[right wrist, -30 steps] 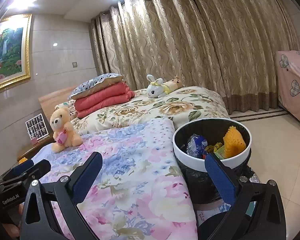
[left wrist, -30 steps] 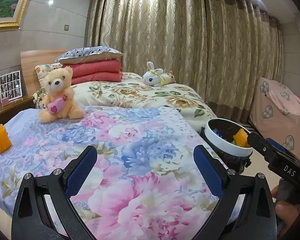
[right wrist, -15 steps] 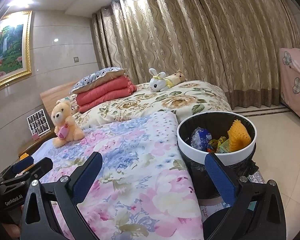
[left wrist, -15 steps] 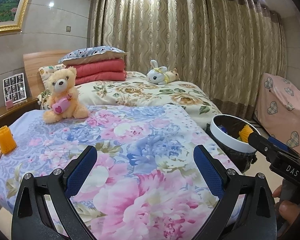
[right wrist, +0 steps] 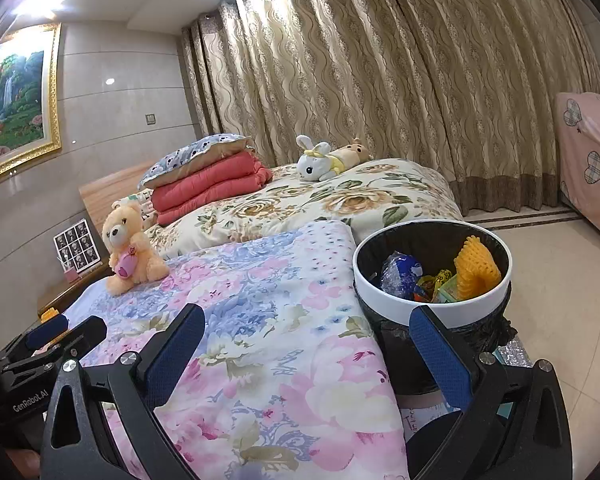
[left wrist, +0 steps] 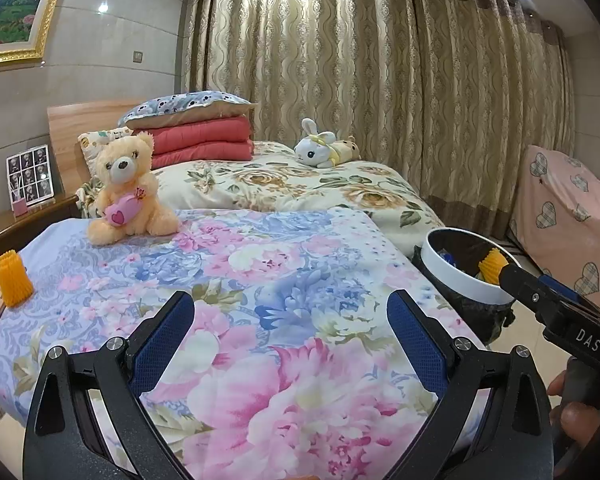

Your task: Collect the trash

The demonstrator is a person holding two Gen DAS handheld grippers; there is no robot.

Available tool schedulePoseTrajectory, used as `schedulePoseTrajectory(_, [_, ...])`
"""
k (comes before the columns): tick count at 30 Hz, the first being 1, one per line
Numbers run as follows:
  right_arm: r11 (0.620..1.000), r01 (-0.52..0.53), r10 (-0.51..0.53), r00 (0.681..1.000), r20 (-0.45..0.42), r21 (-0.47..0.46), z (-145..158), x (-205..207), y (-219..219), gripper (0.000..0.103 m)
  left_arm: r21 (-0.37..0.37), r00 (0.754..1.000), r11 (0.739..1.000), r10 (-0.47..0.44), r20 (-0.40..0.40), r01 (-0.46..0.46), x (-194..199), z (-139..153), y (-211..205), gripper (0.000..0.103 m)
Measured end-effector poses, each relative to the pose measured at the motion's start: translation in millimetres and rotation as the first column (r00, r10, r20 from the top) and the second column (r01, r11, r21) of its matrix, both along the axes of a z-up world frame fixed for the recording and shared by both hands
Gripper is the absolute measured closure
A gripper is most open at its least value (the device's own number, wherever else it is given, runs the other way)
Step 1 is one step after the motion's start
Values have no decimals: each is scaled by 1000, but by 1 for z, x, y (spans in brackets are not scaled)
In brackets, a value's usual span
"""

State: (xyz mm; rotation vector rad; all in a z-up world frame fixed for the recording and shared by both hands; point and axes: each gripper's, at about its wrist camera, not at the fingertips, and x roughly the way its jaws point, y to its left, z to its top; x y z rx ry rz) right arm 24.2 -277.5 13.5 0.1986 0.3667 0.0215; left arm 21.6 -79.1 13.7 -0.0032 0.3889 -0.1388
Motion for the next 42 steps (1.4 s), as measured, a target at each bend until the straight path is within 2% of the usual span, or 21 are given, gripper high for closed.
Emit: schedulePoseTrajectory(42, [1000,3,-3,1000,-9,5,-1,-4,3,0,11,1000,1000,-13,3,13,-2,0,-4,4])
